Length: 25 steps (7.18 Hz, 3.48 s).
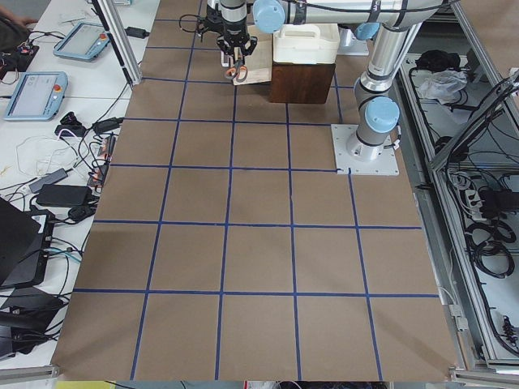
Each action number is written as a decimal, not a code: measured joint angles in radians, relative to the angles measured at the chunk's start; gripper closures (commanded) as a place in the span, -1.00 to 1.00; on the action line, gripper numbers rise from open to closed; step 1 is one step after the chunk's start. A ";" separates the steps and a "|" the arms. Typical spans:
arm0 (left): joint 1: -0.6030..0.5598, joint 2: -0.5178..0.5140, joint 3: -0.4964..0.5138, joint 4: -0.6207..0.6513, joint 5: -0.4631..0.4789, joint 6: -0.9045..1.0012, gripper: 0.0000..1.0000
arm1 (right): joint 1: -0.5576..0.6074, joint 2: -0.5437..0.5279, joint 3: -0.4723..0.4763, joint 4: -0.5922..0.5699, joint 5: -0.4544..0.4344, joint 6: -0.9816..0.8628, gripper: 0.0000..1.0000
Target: Place scissors in drawer with both arms
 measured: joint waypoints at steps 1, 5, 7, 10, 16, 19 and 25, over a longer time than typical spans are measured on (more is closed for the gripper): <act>0.000 -0.001 0.000 0.000 -0.001 -0.009 0.77 | -0.032 -0.052 0.002 0.076 0.000 0.013 -1.00; -0.157 -0.065 0.011 0.119 -0.001 -0.271 0.77 | -0.225 -0.271 0.021 0.314 0.008 0.294 -1.00; -0.284 -0.129 0.011 0.198 0.004 -0.453 0.77 | -0.258 -0.312 0.027 0.362 0.009 0.635 -1.00; -0.414 -0.226 0.009 0.319 0.009 -0.664 0.77 | -0.268 -0.342 0.027 0.457 0.033 1.054 -1.00; -0.494 -0.296 -0.019 0.340 0.011 -0.705 0.75 | -0.264 -0.441 0.026 0.530 0.101 1.362 -1.00; -0.496 -0.307 -0.028 0.341 0.010 -0.698 -0.48 | -0.262 -0.492 0.081 0.539 0.097 1.362 -1.00; -0.492 -0.278 -0.017 0.331 0.003 -0.705 -1.00 | -0.342 -0.511 0.109 0.536 0.035 1.281 -1.00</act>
